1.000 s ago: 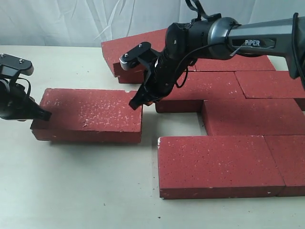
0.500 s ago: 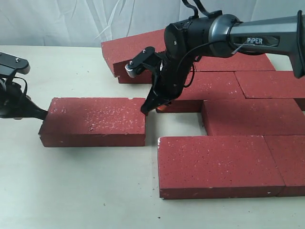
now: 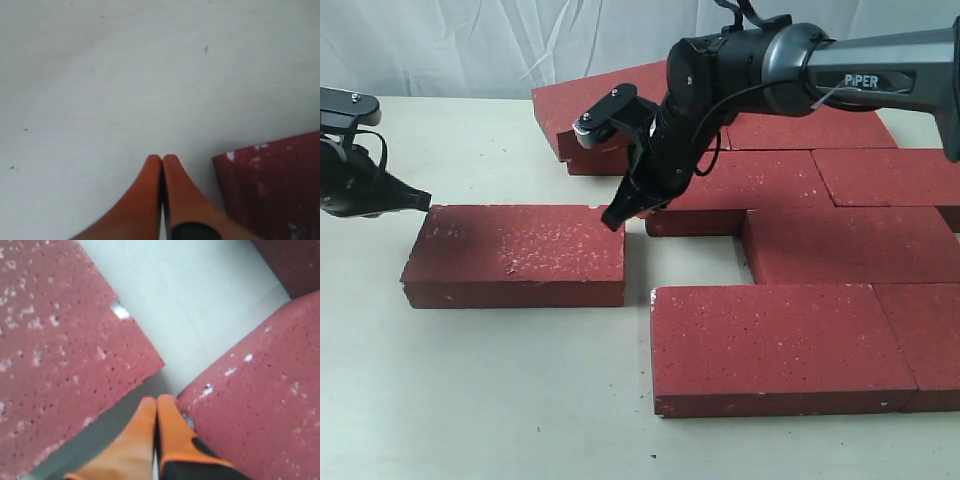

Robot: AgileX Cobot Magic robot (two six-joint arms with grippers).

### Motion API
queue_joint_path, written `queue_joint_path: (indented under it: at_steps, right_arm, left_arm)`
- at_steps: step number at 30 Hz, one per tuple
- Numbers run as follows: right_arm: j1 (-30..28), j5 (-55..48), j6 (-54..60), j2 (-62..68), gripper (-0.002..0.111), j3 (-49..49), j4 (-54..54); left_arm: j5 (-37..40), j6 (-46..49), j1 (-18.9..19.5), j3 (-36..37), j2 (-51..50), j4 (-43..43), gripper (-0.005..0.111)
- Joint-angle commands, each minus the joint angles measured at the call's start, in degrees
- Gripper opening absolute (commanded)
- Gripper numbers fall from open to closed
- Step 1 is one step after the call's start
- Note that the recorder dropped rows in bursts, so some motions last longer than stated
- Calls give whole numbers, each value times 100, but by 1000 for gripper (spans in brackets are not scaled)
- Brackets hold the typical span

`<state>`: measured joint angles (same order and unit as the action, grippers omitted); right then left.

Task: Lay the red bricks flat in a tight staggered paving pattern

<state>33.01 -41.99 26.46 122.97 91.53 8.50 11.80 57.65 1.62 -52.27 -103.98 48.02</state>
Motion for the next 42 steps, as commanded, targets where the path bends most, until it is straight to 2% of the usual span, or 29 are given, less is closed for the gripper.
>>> queue_joint_path:
  at_steps: [1,7,13,18,25,30,42]
  right_arm:
    - [-28,289,70,172,-1,40,13]
    - [-28,279,70,186,-1,40,123]
    - [-18,-289,79,186,-1,40,77]
    - [-18,-264,79,186,-1,40,127]
    - [-18,-383,92,184,-1,40,241]
    - [-18,-606,92,132,-1,40,239]
    - [-18,-843,80,-40,-1,40,78]
  left_arm:
    - [228,-11,-18,-130,-143,131,0]
    - [591,131,-18,-142,-176,131,0]
    - [802,147,-18,-142,-176,148,0]
    - [1352,147,-18,-142,-176,136,0]
    - [1404,147,-18,-142,-166,-6,0]
    - [1907,147,-7,-142,39,-6,0]
    - [2169,126,-7,-142,29,-261,0]
